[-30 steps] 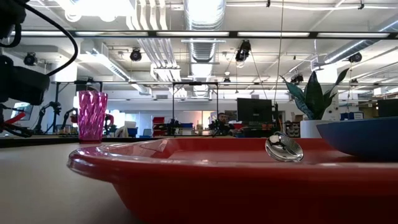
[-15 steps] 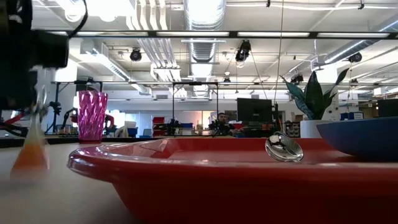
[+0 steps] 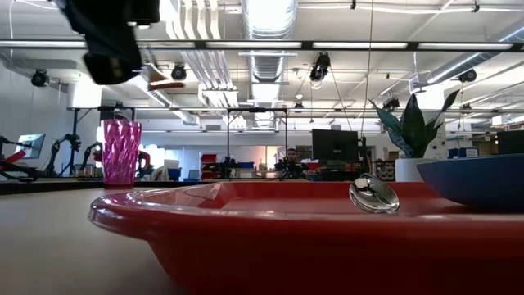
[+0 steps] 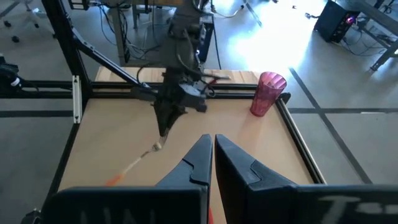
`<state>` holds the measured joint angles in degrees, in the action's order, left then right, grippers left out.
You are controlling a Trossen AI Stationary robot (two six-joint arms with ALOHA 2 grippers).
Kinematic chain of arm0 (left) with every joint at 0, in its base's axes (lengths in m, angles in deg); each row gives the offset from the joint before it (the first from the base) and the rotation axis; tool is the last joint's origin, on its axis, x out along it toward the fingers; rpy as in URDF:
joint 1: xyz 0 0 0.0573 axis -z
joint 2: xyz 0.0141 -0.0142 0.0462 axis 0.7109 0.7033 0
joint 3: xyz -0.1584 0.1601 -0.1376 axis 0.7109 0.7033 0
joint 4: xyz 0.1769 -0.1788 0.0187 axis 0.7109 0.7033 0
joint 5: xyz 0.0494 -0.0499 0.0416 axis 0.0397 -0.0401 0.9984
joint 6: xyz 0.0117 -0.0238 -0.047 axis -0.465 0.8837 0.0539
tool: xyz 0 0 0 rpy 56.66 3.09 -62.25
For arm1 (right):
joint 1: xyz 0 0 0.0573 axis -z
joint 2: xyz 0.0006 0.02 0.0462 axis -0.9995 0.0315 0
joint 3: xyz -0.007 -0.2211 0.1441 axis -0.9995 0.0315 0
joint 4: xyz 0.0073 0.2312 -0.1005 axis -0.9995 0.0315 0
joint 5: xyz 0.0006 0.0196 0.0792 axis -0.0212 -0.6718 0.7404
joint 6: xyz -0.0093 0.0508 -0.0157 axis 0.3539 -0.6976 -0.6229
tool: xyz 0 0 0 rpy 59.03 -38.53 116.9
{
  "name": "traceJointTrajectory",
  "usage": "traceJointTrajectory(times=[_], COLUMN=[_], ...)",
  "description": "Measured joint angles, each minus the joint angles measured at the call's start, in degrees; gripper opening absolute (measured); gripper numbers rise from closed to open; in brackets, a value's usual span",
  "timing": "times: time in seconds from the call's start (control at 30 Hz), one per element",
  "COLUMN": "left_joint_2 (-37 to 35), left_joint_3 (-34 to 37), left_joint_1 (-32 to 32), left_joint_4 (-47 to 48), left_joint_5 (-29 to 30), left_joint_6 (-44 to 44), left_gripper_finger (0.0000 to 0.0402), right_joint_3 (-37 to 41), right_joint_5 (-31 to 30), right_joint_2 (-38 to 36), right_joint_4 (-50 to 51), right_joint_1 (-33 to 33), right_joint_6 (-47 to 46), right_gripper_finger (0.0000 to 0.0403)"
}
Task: Pick and place plate/cup/fork/spoon on tray
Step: Put the orange fork on the orange serving tray to the left of the orange spoon
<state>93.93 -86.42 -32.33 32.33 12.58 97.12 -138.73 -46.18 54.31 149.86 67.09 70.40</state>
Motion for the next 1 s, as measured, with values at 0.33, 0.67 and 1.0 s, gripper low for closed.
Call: traceJointTrajectory(times=[0.33, 0.67, 1.0], left_joint_2=[16.6, 29.6, 33.5], left_joint_3=[-10.8, -19.3, -19.9], left_joint_1=[-7.1, -7.7, -7.7], left_joint_4=[-0.1, -2.2, -10.6], left_joint_5=[-8.9, -16.3, -19.0], left_joint_6=[-17.5, -26.9, -26.4], left_gripper_finger=[0.0000, 0.0000, 0.0000], right_joint_3=[0.0, 0.0, 0.0], right_joint_5=[0.0, 0.0, 0.0], right_joint_2=[0.0, 0.0, 0.0], right_joint_4=[0.0, 0.0, 0.0], right_joint_1=[0.0, 0.0, 0.0], right_joint_6=[0.0, 0.0, 0.0], right_gripper_finger=[0.0009, 0.0009, 0.0009])
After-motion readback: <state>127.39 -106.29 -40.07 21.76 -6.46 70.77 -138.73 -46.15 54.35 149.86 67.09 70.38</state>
